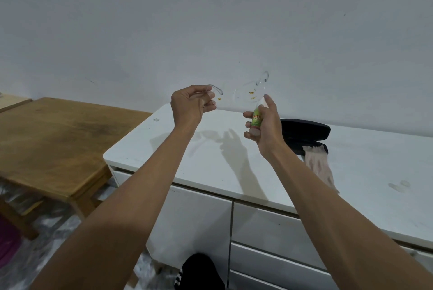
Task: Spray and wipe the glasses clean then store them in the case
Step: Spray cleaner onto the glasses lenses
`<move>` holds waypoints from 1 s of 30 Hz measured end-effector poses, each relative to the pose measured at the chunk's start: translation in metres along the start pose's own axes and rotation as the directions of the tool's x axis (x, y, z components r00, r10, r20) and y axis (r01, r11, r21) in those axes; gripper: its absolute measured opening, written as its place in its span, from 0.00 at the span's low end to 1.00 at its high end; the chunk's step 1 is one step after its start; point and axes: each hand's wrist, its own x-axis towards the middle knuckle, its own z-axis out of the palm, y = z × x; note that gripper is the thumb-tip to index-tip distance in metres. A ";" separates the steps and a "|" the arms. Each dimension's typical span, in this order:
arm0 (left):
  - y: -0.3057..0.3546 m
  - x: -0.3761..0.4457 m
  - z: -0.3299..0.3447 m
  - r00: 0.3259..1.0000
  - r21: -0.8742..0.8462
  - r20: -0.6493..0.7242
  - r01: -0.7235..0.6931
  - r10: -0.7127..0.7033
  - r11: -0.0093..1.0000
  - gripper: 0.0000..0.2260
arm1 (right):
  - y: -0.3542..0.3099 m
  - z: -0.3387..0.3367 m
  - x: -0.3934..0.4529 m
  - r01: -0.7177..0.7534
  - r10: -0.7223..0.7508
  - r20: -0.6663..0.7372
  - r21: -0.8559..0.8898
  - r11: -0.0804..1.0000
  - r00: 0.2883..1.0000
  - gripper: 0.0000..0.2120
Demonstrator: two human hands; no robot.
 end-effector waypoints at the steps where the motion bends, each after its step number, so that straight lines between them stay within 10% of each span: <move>1: -0.002 0.000 -0.001 1.000 0.002 -0.002 0.000 0.000 1.000 0.04 | -0.002 -0.006 0.000 0.018 -0.019 -0.009 -0.025 1.000 1.000 0.18; 17: -0.025 -0.014 0.003 0.999 0.007 -0.033 0.012 -0.011 1.000 0.07 | -0.040 -0.097 -0.006 0.232 -0.316 -0.249 -0.314 0.921 0.916 0.11; 30: -0.062 -0.040 0.023 0.999 0.027 -0.031 0.015 -0.014 1.000 0.10 | -0.085 -0.225 -0.063 0.209 -0.523 -0.591 -0.517 0.830 0.614 0.14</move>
